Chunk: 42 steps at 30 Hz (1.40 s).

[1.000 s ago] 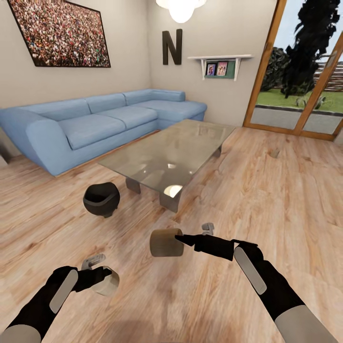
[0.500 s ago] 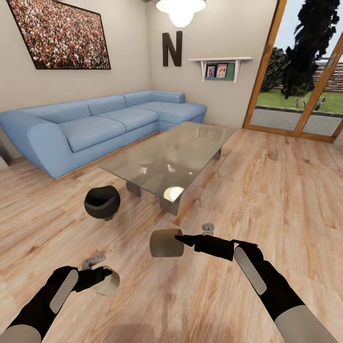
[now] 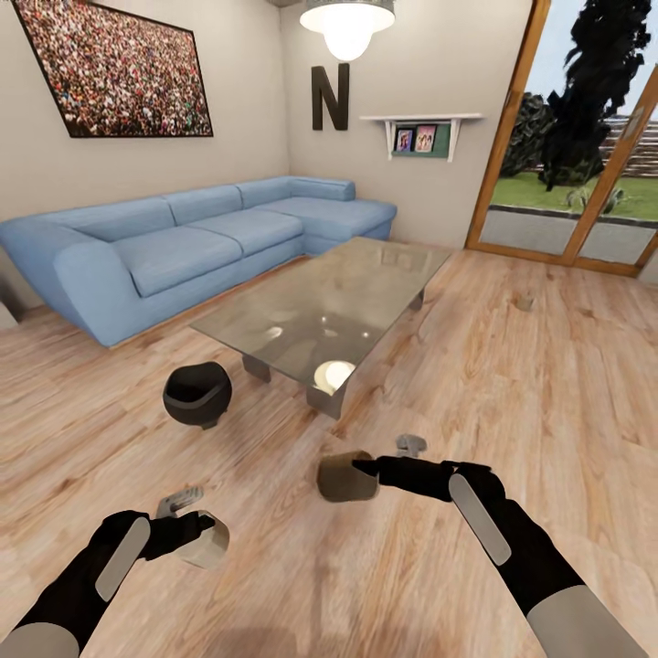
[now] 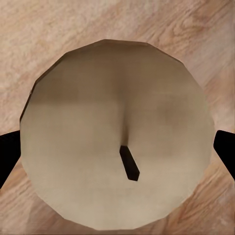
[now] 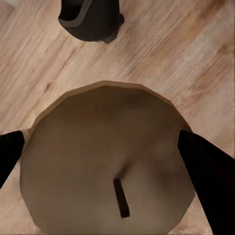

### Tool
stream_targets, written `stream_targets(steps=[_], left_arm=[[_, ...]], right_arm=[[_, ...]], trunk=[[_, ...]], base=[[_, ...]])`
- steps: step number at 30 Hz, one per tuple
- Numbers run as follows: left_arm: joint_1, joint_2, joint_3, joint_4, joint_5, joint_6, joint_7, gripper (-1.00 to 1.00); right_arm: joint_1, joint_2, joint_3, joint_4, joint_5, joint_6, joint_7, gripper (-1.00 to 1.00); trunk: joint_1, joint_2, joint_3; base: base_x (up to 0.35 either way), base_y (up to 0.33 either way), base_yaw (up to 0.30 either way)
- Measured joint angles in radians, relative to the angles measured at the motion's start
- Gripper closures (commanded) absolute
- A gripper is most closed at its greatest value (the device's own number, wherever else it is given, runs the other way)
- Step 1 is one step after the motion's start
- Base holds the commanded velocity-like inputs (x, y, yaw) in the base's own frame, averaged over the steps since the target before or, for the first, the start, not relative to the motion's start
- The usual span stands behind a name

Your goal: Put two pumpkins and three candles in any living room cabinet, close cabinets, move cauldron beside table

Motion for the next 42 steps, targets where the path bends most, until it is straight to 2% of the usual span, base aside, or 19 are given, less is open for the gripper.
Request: stream_targets(steps=[2,4,12,15,18,19,23,30,34,35,42], left_arm=[[0.0,0.0,0.0,0.0,0.0,0.0,0.0,1.0],[0.0,-0.001,-0.001,0.0,-0.002,0.0,0.0,1.0],[0.0,-0.001,-0.002,0.0,-0.006,0.0,0.0,1.0],[0.0,-0.002,-0.002,0.001,-0.008,0.0,0.0,1.0],[0.0,-0.002,-0.003,0.001,-0.011,0.0,0.0,1.0],[0.0,-0.003,-0.004,0.002,-0.012,0.0,0.0,1.0],[0.0,-0.005,-0.006,0.002,-0.013,0.0,0.001,1.0],[0.0,-0.006,-0.008,0.002,-0.015,0.0,0.001,1.0],[0.0,-0.006,-0.009,0.002,-0.015,0.0,0.001,1.0],[0.0,-0.006,-0.009,0.002,-0.014,0.0,0.001,1.0],[0.0,-0.006,-0.009,0.002,-0.014,0.0,0.001,1.0]], right_arm=[[0.0,0.001,0.0,0.0,-0.006,0.02,-0.096,1.0],[0.0,0.001,0.0,0.0,-0.017,0.027,-0.147,1.0],[0.0,0.005,-0.002,0.002,-0.002,0.037,-0.399,1.0],[0.0,0.027,-0.002,0.004,-0.006,0.037,-0.516,1.0],[0.0,0.059,-0.004,0.013,0.0,0.031,-0.686,1.0],[0.0,0.064,-0.004,0.012,-0.009,0.026,-0.718,1.0],[0.0,0.069,-0.002,0.009,-0.035,0.019,-0.748,1.0],[0.0,0.074,-0.003,0.009,-0.042,0.017,-0.748,1.0],[0.0,0.101,-0.004,0.013,-0.05,0.016,-0.752,1.0],[0.0,0.102,-0.004,0.014,-0.037,0.02,-0.752,1.0],[0.0,0.105,-0.004,0.015,-0.04,0.017,-0.752,1.0]], trunk=[[-0.008,0.014,0.006],[-0.015,0.028,0.013],[-0.046,0.084,0.038],[-0.058,0.105,0.047],[-0.069,0.126,0.056],[-0.073,0.133,0.06],[-0.088,0.161,0.072],[-0.115,0.21,0.094],[-0.13,0.238,0.107],[-0.134,0.245,0.11],[-0.161,0.294,0.132]], base=[[0.0,0.0,0.0],[0.0,0.0,0.0],[0.0,0.0,0.0],[0.0,0.0,0.0],[0.0,0.0,0.0],[0.0,0.0,0.0],[0.0,0.0,0.0],[0.0,0.0,0.0],[0.0,0.0,0.0],[0.0,0.0,0.0],[0.0,0.0,0.0]])
